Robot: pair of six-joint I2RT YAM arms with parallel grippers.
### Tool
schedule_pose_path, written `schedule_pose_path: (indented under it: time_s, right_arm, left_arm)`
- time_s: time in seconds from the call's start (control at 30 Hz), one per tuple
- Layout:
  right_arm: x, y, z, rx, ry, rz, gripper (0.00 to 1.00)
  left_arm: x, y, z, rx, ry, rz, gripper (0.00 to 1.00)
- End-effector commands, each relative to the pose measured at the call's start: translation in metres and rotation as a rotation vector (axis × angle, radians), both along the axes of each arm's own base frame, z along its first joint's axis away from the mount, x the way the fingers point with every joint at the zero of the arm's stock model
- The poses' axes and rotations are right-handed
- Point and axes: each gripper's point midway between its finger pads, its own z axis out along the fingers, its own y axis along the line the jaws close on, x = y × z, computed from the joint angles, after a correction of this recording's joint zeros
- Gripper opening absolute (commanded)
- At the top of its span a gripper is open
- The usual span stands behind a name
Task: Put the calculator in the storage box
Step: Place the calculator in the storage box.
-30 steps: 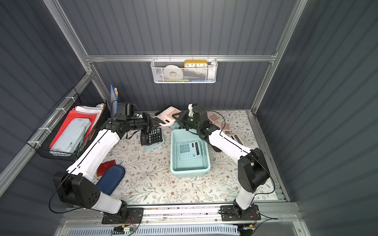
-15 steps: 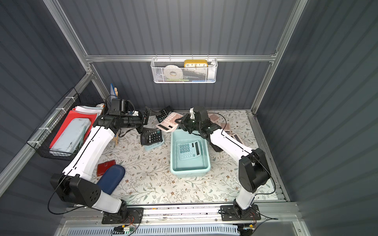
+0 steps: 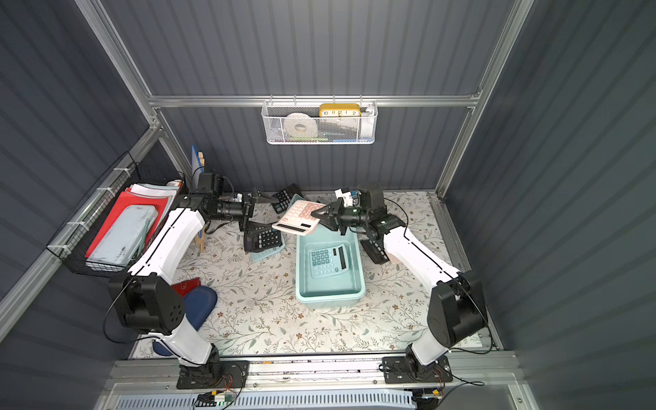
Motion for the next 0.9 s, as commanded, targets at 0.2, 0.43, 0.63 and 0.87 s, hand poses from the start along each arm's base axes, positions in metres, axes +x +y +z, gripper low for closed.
schedule_pose_path:
  time_s: [0.2, 0.43, 0.63, 0.87]
  right_arm:
    - [-0.012, 0.012, 0.034, 0.232, 0.072, 0.163, 0.0]
    - [-0.003, 0.017, 0.042, 0.317, 0.119, 0.178, 0.0]
    - [-0.001, 0.027, 0.037, 0.295, 0.137, 0.229, 0.0]
    - [0.004, 0.034, 0.032, 0.297, 0.152, 0.269, 0.0]
  left_arm:
    - [-0.001, -0.011, 0.018, -0.178, -0.074, -0.114, 0.88]
    - [0.0, -0.012, 0.015, -0.193, -0.072, -0.112, 0.76]
    - [-0.009, -0.024, 0.025, -0.215, -0.086, -0.144, 0.76]
    - [-0.015, -0.033, 0.014, -0.234, -0.035, -0.169, 0.68]
